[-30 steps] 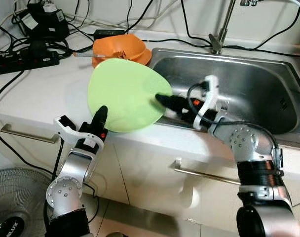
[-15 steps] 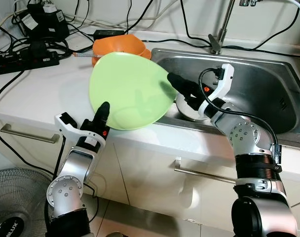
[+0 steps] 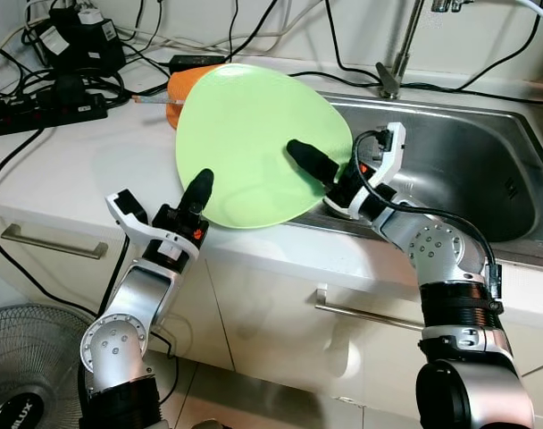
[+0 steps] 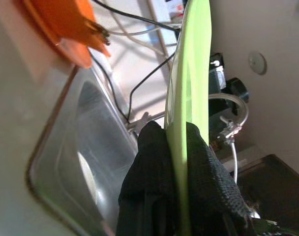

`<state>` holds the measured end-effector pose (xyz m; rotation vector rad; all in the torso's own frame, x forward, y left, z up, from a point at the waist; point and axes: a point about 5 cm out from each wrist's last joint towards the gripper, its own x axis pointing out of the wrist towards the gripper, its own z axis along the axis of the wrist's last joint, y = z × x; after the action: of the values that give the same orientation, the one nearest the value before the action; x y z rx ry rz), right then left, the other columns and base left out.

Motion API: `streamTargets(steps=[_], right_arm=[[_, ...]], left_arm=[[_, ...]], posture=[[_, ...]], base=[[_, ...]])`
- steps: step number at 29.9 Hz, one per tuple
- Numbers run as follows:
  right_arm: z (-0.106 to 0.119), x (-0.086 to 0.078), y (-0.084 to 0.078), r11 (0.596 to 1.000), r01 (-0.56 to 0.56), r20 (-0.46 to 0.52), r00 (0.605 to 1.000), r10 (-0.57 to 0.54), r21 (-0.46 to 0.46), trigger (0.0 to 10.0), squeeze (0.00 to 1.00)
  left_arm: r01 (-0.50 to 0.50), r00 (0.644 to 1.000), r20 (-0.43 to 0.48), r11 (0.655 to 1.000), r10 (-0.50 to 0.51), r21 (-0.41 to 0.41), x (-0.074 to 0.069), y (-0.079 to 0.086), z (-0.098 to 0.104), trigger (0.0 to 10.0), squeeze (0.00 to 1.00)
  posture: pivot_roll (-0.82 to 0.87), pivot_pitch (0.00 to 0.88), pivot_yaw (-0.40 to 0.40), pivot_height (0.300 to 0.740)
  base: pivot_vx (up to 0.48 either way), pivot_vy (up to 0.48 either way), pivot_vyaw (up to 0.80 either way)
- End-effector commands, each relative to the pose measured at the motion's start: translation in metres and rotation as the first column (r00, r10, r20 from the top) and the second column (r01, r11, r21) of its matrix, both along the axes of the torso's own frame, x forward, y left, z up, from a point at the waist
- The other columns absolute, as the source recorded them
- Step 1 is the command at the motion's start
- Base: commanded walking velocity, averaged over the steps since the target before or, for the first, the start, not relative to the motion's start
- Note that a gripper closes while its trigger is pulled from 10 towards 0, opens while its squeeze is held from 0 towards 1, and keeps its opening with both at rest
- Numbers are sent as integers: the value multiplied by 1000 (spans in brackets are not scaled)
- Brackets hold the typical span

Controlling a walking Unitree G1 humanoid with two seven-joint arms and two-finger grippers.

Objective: Kitchen organization

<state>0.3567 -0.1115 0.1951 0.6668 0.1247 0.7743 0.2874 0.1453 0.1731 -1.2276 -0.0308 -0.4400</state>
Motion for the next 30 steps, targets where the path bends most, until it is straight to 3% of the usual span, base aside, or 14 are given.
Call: streamTargets(steps=[1, 10, 14, 30], right_arm=[[0, -1, 1, 1000, -6, -5, 1000, 6, 4, 0, 0], [2, -8, -2, 993, -93, -15, 995, 94, 70, 0, 0], [3, -13, -3, 982, -139, -4, 990, 140, 128, 0, 0], [-7, -17, -12, 982, -151, -22, 988, 154, 110, 0, 0]], left_arm=[[99, 991, 92, 995, -98, -6, -4, -15, 15, 0, 0], [153, 983, 102, 988, -153, 10, -8, -11, 18, 0, 0], [169, 980, 109, 986, -168, 3, -20, -11, 18, 0, 0], [159, 983, 81, 986, -162, 41, -21, -11, 17, 0, 0]], posture=[[-19, 34, 33, 740], [-20, 30, 35, 740], [-19, 29, 36, 740], [-19, 29, 35, 740]], base=[[0, 0, 0], [0, 0, 0], [0, 0, 0], [0, 0, 0]])
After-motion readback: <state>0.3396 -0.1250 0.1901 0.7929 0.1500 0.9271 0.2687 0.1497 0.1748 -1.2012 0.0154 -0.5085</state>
